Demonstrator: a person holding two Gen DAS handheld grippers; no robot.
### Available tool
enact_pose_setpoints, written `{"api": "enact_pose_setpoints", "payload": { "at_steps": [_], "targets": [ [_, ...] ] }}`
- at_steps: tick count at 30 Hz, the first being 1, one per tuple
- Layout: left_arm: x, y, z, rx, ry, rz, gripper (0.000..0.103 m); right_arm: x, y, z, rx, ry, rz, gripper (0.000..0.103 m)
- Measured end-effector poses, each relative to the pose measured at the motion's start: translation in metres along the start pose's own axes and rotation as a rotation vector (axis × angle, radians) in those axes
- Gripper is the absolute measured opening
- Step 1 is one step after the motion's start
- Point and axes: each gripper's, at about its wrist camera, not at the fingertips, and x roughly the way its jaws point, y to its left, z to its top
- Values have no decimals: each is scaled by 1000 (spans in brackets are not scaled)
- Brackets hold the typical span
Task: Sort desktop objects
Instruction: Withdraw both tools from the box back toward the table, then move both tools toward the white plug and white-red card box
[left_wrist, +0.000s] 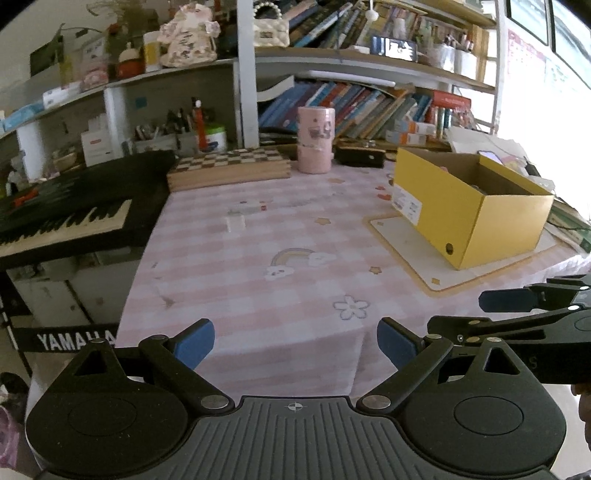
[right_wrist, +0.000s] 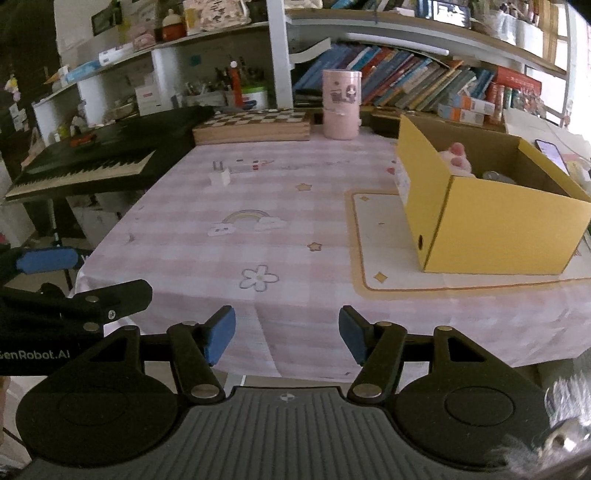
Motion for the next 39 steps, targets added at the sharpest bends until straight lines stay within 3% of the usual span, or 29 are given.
{"api": "enact_pose_setpoints", "payload": {
  "at_steps": [25,39],
  "targets": [
    [5,33,9,-29,-43,5,97,8,29,21,-33,-33,-18,62],
    [33,44,24,-41,-24,41,97,45,27,45,-52,-12,22,62]
  ]
}}
